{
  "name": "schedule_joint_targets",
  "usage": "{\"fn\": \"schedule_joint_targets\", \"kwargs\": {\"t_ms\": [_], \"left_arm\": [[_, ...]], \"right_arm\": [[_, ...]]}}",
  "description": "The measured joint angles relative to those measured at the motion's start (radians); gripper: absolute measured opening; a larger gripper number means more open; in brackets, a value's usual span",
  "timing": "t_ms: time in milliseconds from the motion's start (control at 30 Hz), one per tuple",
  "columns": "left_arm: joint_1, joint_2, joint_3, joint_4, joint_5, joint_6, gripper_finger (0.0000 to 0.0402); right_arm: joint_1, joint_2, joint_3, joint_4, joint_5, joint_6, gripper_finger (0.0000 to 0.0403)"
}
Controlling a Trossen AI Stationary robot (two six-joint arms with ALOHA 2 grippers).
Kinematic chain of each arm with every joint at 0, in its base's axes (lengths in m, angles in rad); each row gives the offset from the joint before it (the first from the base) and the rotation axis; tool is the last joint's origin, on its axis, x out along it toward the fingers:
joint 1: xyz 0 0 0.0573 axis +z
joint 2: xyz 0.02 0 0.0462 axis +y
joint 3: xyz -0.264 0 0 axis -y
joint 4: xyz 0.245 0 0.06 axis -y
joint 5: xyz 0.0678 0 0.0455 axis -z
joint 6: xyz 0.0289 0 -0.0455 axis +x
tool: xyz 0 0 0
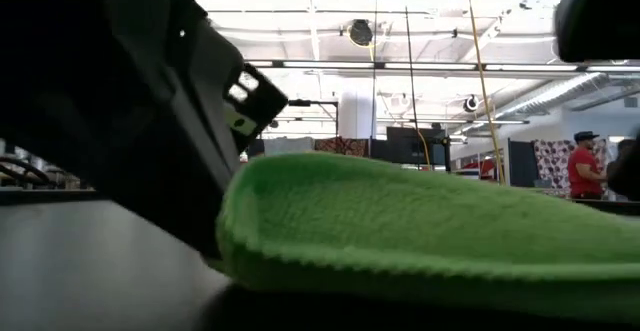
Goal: Roll towel
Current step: Roll the green microfiber towel
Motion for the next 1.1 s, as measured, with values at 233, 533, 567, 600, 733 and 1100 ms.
{"fn": "schedule_joint_targets", "kwargs": {"t_ms": [233, 533, 567, 600, 733, 1100], "left_arm": [[0.024, 0.0, -0.031, 0.07, 0.094, -0.212, 0.0001], [0.062, 0.0, -0.031, 0.069, 0.14, -0.41, 0.0], [0.067, 0.0, -0.031, 0.069, 0.14, -0.431, 0.0], [0.071, 0.0, -0.031, 0.069, 0.14, -0.445, 0.0], [0.084, 0.0, -0.031, 0.069, 0.143, -0.507, 0.0], [0.089, 0.0, -0.03, 0.107, 0.243, -0.65, 0.0]], "right_arm": [[0.011, -0.005, -0.122, 0.31, 0.004, 0.12, 0.0], [-0.026, -0.033, -0.16, 0.338, -0.095, 0.241, 0.0], [-0.029, -0.033, -0.163, 0.339, -0.097, 0.251, 0.0], [-0.03, -0.034, -0.164, 0.339, -0.099, 0.262, 0.0], [-0.03, -0.034, -0.169, 0.338, -0.099, 0.292, 0.0], [-0.032, -0.048, -0.172, 0.325, -0.11, 0.307, 0.004]]}}
